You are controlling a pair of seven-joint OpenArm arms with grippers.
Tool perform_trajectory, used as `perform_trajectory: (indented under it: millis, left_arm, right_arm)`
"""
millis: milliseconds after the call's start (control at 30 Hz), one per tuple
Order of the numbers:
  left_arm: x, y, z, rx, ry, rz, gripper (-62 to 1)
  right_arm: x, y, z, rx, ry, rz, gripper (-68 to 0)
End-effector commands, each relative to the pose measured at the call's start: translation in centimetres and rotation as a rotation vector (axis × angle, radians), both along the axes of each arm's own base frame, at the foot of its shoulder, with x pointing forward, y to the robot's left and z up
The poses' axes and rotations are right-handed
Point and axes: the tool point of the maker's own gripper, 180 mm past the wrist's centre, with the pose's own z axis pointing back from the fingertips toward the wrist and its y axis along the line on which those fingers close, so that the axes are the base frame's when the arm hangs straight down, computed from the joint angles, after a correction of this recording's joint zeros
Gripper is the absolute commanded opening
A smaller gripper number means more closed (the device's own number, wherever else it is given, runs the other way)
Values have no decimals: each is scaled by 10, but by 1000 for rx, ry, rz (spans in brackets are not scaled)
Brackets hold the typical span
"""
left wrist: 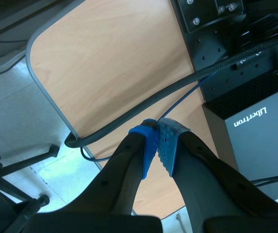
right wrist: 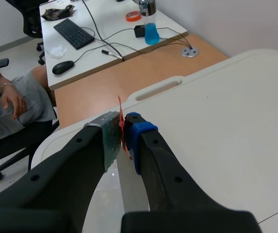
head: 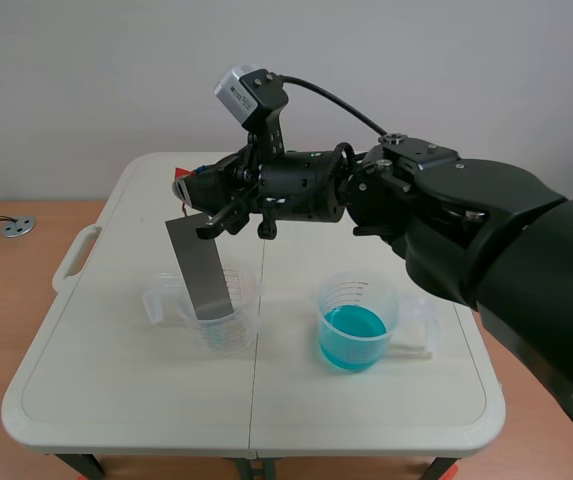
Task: Hold the metal plate by the orange handle, dip it into the blue solution, take it out and point at it, then put the plate back in the beaker on the left.
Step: 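Move the plate over the blue solution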
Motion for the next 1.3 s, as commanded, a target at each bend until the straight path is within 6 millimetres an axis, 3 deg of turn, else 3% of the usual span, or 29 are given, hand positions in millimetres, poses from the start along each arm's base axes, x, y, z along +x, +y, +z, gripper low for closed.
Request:
perform_trajectory:
  millis: [0,500,733,900,1100,1267]
  left_arm:
    - [-2,-2,2,-11,1,-2,-575]
    - [13,-2,2,-11,-34,-2,-575]
    - [35,-1,10,-4,-96,-16,-575]
    - [74,1,35,14,-218,-32,-575]
    - [128,7,82,59,-411,-63,-575]
    - [157,-5,119,59,-541,-106,-575]
  right_arm:
    - [-4,7,27,57,-55,31,-664]
    - [-40,-6,66,99,-194,85,-664]
    - [-55,-17,89,113,-275,99,-664]
    - [-63,-26,106,125,-332,93,-664]
    - [-69,-43,125,128,-396,59,-664]
    - [-75,-58,136,114,-445,39,-664]
